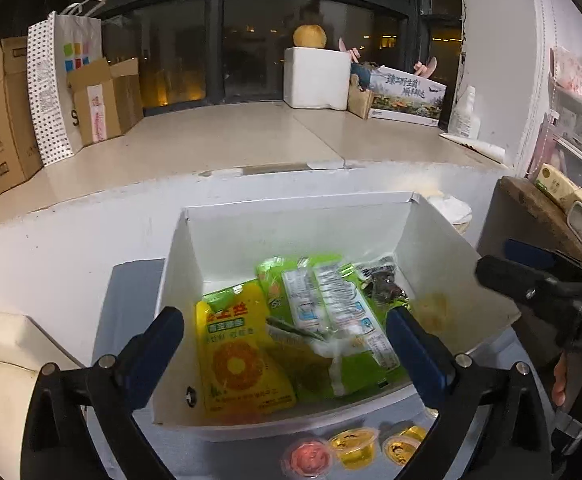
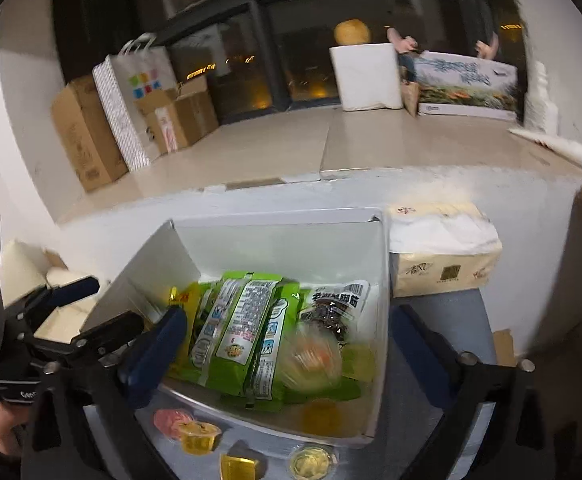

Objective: Organize snacks
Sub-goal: 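Lower the yellow packet and cartoon-lid cup into the box and release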

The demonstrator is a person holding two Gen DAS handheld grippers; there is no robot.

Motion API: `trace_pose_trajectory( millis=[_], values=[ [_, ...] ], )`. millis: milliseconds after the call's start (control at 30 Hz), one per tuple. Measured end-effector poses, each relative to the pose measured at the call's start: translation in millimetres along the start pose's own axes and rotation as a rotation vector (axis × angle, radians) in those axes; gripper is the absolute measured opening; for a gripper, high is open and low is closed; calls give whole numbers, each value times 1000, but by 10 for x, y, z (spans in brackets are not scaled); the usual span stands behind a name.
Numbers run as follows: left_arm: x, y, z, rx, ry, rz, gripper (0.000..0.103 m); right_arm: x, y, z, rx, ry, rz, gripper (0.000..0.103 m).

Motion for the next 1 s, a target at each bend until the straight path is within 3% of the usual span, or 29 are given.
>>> trace_pose_trajectory(
  millis=[100, 333, 567, 733, 867, 1000],
  values=[
    [-5, 17, -34, -18, 3, 0, 103, -1, -113, -45, 13, 10, -40, 103],
    [7, 3, -70, -9, 16, 15, 103, -97, -119, -52, -9, -11, -31, 103],
    [-396, -171, -147, -9, -47, -15, 103, -507, 3, -177, -30, -49, 56, 103],
    [-861, -417, -606, -45, -84, -58, 103, -905, 18, -672, -9, -38, 112, 103],
    [-1060, -579, -1095, -84, -60, -102, 103, -1057, -100, -1209, 21, -27, 49, 103],
    [-1203, -640, -1422, -107, -75, -87, 103, -1035, -186, -1632, 83, 19, 30, 103]
  ],
)
Point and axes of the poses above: each gripper's, at about its wrist camera, not at the fingertips, and x roughly the way its jaws point, y to its left, z to its top, the point moved 9 cm from there along x, roughly the way its jaws point, and after that the axes turned 12 degrees about -z, right-handed, at the moved point
